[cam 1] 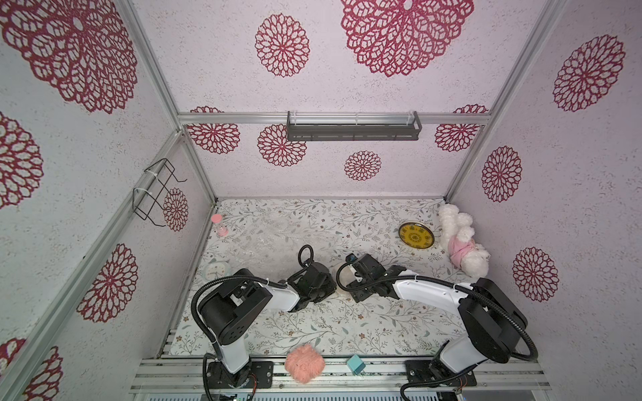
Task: Unpack dinner plates from bubble wrap
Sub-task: Unwrap the bubble wrap at the center of the board.
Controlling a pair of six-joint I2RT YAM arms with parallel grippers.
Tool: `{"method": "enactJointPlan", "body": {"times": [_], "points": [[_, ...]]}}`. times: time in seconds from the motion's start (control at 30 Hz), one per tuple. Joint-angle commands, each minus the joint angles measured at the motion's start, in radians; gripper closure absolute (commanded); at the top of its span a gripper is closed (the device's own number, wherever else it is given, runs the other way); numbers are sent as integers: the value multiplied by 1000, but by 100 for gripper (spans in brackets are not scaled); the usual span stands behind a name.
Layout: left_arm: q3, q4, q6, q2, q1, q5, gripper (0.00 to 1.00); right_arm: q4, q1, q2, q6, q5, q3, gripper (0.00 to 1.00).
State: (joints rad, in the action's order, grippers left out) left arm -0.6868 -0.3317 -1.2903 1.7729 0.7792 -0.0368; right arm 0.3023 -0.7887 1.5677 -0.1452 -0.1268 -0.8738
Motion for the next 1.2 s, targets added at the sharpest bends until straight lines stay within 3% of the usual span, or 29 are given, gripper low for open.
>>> {"method": "enactJointPlan", "body": {"times": [0.0,0.27,0.33,0.4,0.47,0.73,1.17], "points": [[-8,62,13,-18,9,6,89,-23,1,7,19,-17,-27,27],[-16,77,20,-27,9,6,90,-69,2,37,21,-21,-24,41],[-18,80,22,-28,9,5,91,-80,2,45,21,-14,-22,49],[-17,81,21,-29,9,5,91,-97,2,45,16,-8,-15,65],[-18,82,22,-29,9,5,91,-106,3,42,12,-4,-11,74],[-16,82,21,-27,8,6,92,-138,16,1,-12,27,5,93],[-8,77,17,-23,10,10,93,-205,137,-126,-110,211,48,100]]}}
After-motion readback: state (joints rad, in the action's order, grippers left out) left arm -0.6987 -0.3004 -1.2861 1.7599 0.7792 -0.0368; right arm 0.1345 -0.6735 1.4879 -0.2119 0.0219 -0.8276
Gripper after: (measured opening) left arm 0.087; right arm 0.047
